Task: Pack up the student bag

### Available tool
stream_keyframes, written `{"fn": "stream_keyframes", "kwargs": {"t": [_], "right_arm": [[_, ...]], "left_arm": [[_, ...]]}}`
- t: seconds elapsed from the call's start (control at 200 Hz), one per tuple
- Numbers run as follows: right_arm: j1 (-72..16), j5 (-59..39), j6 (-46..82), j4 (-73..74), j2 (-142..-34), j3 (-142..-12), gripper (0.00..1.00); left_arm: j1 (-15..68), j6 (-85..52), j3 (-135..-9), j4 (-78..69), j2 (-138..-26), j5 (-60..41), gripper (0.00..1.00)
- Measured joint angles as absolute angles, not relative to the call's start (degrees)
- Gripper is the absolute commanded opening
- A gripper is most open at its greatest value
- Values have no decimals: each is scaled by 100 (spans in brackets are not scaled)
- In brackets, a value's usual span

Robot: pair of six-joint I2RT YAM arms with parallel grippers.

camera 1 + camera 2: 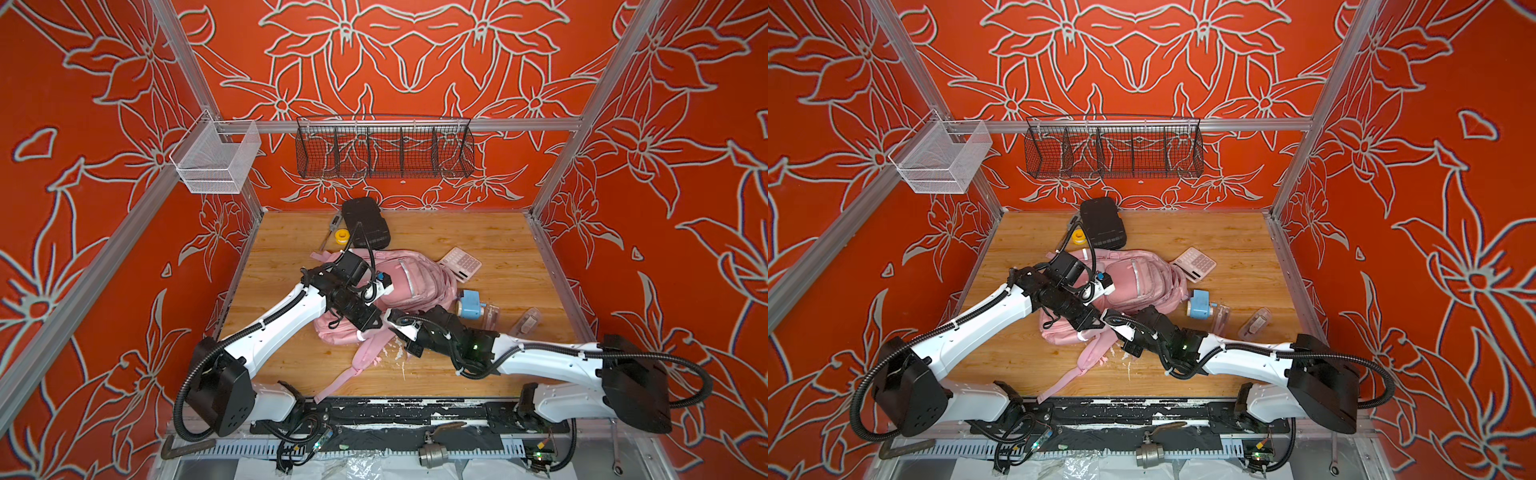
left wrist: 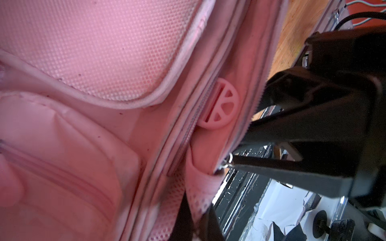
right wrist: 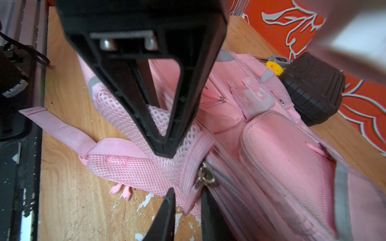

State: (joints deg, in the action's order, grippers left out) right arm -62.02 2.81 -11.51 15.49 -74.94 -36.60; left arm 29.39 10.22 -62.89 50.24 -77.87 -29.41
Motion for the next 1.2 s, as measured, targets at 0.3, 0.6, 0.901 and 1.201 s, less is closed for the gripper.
{"fn": "stream_keyframes", "kwargs": {"t": [0.3,0.6,0.901,1.201], "right_arm": [[-6213,576,-1046,1505,-7572,-3811,7],[-6243,882,-858,1017,-7391,-3946,0],[-5642,891,-316,-95,-6687,-3955,0],[-4447,377,95,-685,-5887,-3636,0]], "left_arm": [[2926,1026,-6289,5006,-7717,-2912,0],[2934,1031,-6285,5054,-7623,-2622,0],[2928,934,-6252,5218,-7430,-1883,0],[2816,895,-6233,5570,-7397,-1509,0]]}}
